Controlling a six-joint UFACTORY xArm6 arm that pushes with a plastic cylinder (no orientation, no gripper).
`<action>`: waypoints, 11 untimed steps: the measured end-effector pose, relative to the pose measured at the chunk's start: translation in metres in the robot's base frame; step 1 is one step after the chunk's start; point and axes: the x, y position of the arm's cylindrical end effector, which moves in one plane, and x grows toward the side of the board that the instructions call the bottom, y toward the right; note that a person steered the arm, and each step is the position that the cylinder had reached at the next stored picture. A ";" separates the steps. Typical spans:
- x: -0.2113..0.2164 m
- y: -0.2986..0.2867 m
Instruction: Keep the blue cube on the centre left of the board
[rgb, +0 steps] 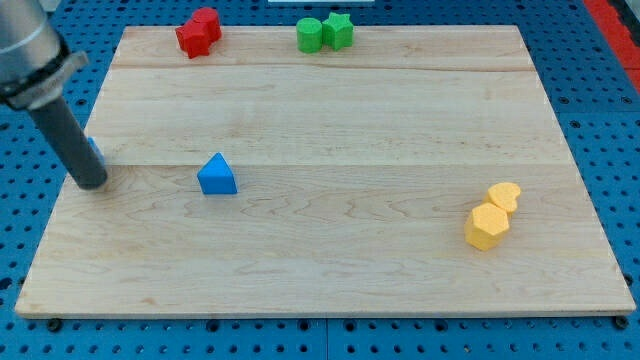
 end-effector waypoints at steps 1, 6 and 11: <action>-0.010 0.004; -0.041 -0.041; -0.044 0.090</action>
